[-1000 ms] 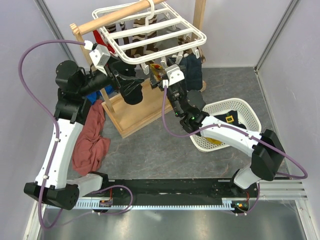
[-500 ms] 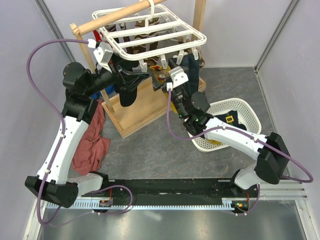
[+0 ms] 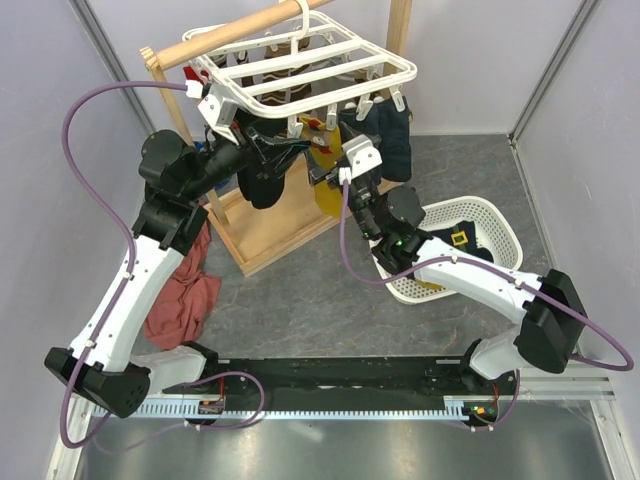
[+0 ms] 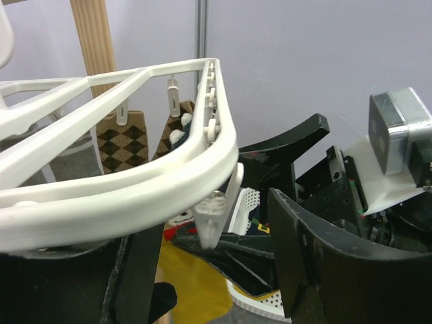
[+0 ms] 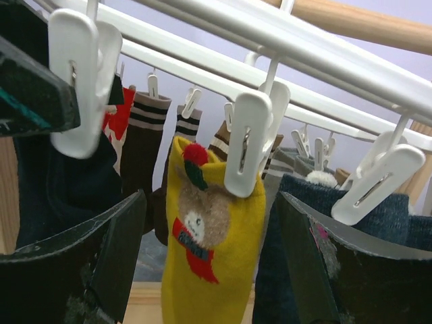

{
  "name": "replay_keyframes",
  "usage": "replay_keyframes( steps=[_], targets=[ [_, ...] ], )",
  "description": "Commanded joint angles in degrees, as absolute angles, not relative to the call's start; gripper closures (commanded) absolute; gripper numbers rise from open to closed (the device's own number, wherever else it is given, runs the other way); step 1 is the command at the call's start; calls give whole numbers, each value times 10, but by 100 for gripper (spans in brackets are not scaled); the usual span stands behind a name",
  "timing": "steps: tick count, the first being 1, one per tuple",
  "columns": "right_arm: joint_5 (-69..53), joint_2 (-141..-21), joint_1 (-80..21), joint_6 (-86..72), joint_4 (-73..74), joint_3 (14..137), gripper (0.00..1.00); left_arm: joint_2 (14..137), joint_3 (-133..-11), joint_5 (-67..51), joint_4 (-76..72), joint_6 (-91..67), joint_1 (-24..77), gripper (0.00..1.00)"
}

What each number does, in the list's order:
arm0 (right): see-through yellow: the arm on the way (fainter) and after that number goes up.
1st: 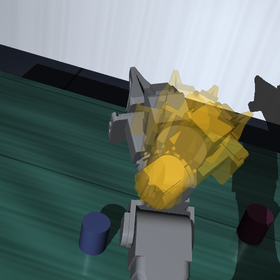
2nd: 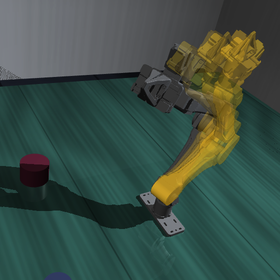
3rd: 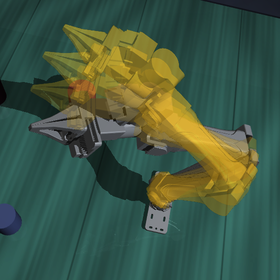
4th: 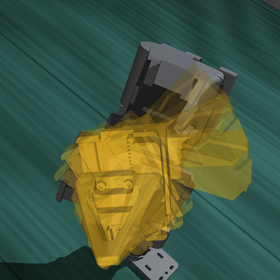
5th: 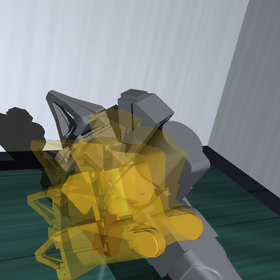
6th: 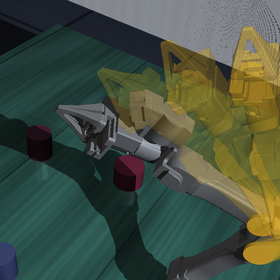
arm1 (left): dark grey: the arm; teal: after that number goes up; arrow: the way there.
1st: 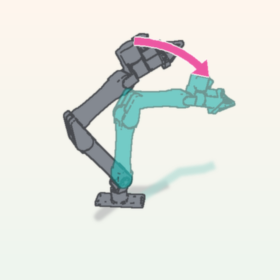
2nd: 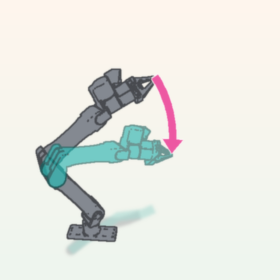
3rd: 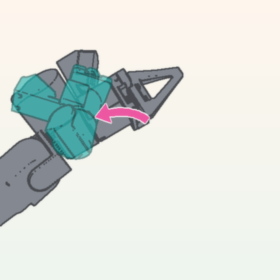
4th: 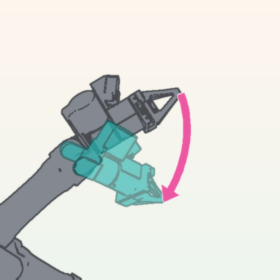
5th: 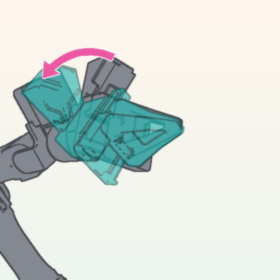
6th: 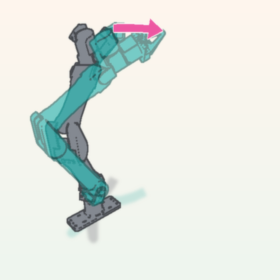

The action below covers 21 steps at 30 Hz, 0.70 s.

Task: Clip the socks to the hanger
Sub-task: Open the clamp at the hanger.

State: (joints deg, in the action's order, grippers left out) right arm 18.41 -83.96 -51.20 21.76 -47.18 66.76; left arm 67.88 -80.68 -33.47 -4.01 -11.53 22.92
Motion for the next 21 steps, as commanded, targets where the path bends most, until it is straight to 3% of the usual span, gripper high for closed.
replay_keyframes(
  steps=[1, 4, 10, 14, 21],
  targets=[
    [170, -813, -512, 196, -479, 654, 15, 667, -821, -282, -69, -112, 258, 35],
    [149, -793, -512, 191, -469, 640, 15, 667, -817, -270, -70, -121, 267, 37],
    [100, -742, -516, 185, -444, 617, 15, 666, -820, -246, -70, -145, 283, 53],
    [70, -718, -518, 185, -425, 618, 16, 663, -822, -232, -70, -156, 291, 57],
    [23, -733, -518, 192, -418, 643, 17, 662, -824, -207, -68, -178, 301, 68]
  ],
)
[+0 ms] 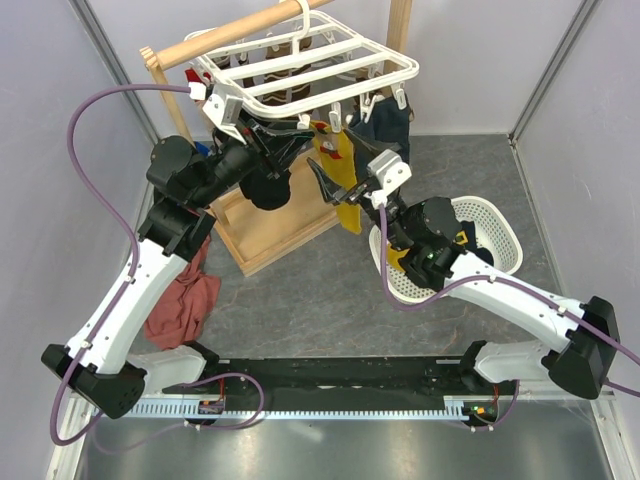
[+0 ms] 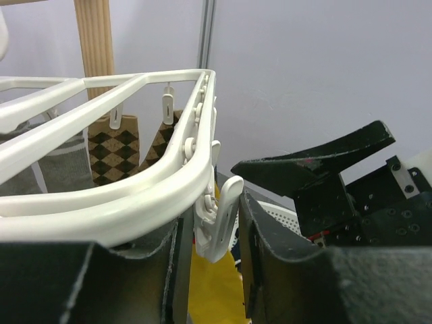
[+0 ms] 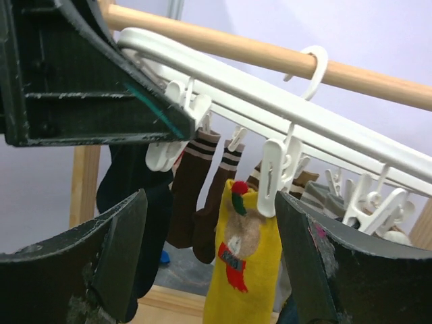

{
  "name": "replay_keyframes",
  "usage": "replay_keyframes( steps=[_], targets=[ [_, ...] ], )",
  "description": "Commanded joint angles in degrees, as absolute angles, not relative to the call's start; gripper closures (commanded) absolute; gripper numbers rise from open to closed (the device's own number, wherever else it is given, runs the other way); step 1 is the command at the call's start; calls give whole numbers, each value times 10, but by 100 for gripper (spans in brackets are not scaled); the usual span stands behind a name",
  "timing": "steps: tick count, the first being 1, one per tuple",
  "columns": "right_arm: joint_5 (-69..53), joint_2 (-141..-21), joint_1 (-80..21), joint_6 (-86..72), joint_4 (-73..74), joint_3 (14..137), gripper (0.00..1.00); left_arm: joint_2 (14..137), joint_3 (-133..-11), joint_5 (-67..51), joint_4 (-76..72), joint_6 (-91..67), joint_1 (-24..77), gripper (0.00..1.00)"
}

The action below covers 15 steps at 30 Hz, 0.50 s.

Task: Clip the socks to the hanger
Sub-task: Open the clamp at the hanger.

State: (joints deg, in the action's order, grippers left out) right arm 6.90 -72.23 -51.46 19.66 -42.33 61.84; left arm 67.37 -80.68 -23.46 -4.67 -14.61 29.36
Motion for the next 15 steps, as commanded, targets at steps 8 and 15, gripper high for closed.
replay_keyframes(
  steps=[8, 15],
  targets=[
    [-16, -758, -521, 174, -437, 664, 23, 661, -827, -174, -46, -189, 330, 79],
    [50, -770, -555, 234, -483, 664, 27, 656, -822, -117, -24, -206, 354, 80]
  ],
)
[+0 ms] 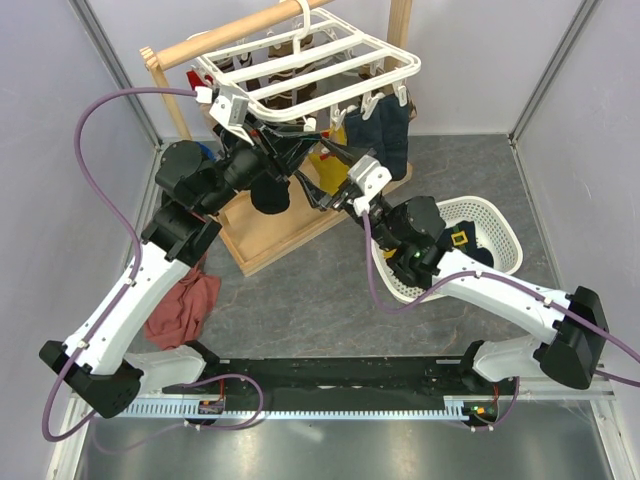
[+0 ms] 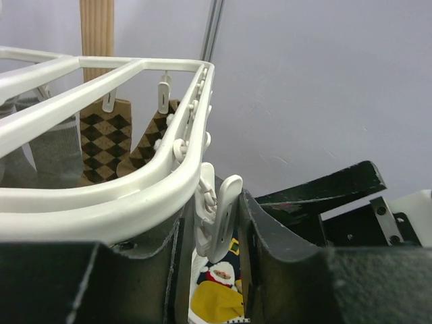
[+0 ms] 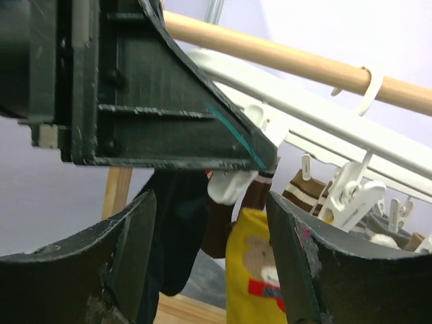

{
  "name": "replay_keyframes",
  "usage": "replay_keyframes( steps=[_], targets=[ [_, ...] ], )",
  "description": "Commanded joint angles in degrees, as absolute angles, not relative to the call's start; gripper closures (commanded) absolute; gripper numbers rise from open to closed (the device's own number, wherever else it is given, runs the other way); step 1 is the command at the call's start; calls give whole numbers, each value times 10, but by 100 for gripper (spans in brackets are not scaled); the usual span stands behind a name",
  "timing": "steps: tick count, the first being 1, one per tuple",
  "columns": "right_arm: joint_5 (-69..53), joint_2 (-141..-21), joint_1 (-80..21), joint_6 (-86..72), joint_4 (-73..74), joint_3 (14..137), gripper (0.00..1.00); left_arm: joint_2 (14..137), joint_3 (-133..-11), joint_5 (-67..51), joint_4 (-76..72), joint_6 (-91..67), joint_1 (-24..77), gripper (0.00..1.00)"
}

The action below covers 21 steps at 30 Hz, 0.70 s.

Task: Clip the socks to the hanger
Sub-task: Open the clamp at the hanger.

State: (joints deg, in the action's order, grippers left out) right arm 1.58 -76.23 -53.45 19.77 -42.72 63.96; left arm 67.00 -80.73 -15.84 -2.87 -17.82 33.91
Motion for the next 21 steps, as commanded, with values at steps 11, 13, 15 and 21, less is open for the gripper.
replay_keyframes(
  steps=[11, 13, 15, 21],
  targets=[
    [146, -800, -575, 294, -565, 650, 42, 649, -818, -83, -4, -217, 364, 80],
    [150, -802, -577, 296, -573, 650, 46, 649, -818, -74, 14, -218, 366, 80],
    [155, -806, -581, 298, -585, 650, 50, 649, -818, -67, 21, -222, 367, 80],
    [157, -814, -594, 319, -592, 656, 54, 650, -816, -43, 31, -231, 374, 80]
  ],
)
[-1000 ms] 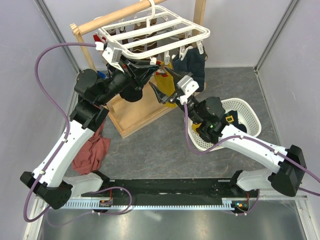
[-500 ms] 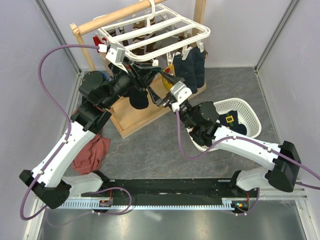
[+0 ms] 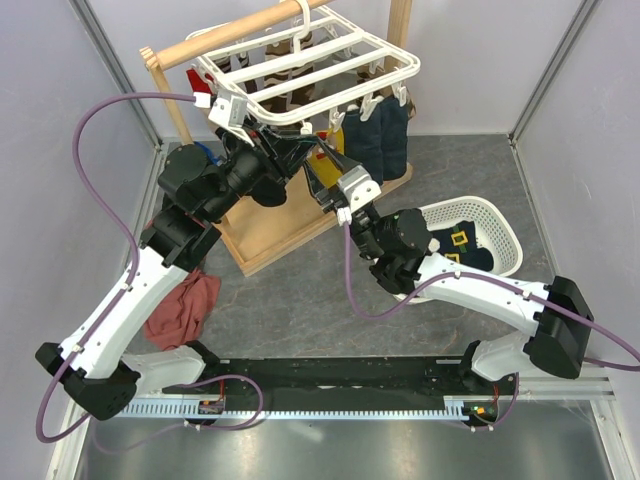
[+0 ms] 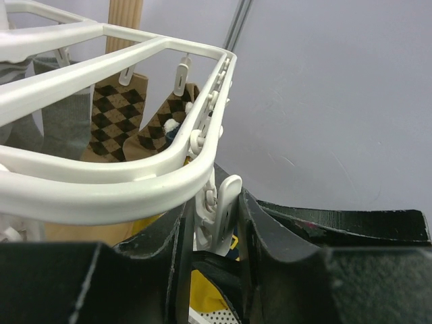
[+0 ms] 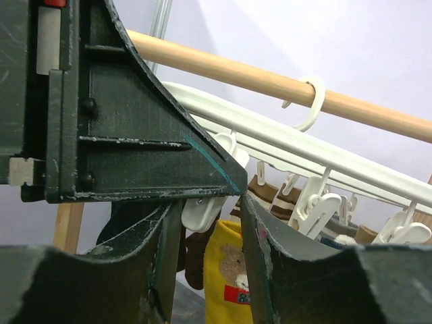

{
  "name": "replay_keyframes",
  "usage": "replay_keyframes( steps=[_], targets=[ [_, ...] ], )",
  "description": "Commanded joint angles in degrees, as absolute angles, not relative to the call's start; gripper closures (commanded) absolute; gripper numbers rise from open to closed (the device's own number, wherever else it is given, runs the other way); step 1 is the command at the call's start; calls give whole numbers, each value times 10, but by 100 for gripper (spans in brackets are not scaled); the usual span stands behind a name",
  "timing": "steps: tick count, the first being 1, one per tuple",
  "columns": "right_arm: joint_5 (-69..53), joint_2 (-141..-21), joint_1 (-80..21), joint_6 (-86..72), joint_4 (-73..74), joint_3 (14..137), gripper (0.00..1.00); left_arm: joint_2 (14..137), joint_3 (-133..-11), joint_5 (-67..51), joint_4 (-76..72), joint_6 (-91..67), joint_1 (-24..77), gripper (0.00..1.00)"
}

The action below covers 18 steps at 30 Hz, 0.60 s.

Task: Clip the socks to the hanger
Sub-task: Open the clamp at the hanger.

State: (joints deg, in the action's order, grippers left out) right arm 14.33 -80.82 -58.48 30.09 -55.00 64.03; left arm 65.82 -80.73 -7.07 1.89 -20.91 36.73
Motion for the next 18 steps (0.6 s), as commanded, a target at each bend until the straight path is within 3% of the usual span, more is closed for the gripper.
replay_keyframes(
  steps=[1, 8, 18],
  targets=[
    [157, -814, -597, 324, -593, 655, 56, 652, -817, -42, 33, -233, 374, 80],
    [176, -816, -605, 337, -590, 650, 74, 642, -832, -33, 57, -241, 374, 71],
    [176, -790, -601, 282, -510, 674, 91, 609, -821, -61, 53, -214, 358, 34]
  ],
)
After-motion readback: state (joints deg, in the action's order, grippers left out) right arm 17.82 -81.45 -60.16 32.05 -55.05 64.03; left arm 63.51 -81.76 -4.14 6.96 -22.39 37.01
